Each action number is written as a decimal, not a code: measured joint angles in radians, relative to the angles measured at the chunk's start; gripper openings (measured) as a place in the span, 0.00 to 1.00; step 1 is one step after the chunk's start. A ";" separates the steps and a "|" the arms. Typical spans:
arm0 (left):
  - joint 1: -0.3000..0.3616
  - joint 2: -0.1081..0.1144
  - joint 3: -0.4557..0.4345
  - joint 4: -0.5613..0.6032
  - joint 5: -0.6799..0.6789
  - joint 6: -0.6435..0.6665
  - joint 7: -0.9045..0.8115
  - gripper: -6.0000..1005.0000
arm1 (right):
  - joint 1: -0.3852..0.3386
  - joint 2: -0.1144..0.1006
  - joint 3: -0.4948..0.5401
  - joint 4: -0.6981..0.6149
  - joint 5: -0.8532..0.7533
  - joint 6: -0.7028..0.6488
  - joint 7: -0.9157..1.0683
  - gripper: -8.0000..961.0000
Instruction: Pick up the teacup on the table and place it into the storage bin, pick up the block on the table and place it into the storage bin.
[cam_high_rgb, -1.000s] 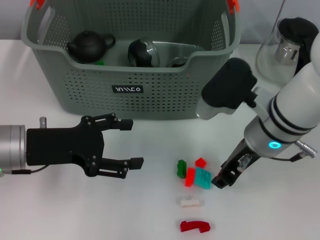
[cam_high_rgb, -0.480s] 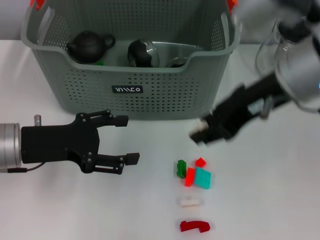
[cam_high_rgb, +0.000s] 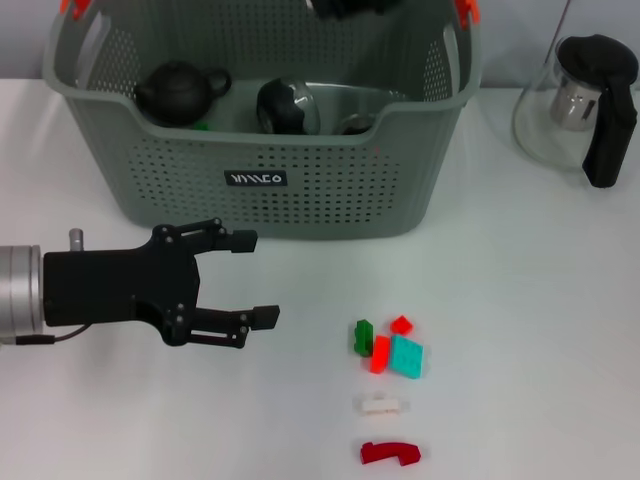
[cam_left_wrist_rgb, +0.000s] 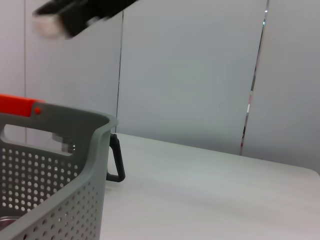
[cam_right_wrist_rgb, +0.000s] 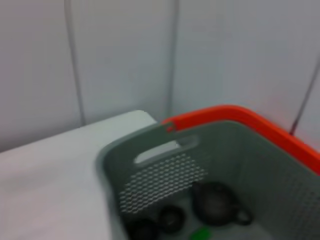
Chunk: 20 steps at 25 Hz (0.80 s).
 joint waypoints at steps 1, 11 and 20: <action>0.000 0.000 0.000 0.000 0.000 0.000 0.000 0.92 | 0.012 -0.001 0.000 0.044 -0.010 0.038 -0.011 0.46; -0.004 0.001 0.000 0.000 0.000 0.002 -0.007 0.92 | 0.068 -0.009 -0.008 0.248 -0.093 0.235 -0.060 0.49; -0.009 0.002 0.000 0.000 0.000 -0.003 -0.007 0.92 | -0.083 0.003 -0.013 0.019 0.019 0.141 -0.161 0.78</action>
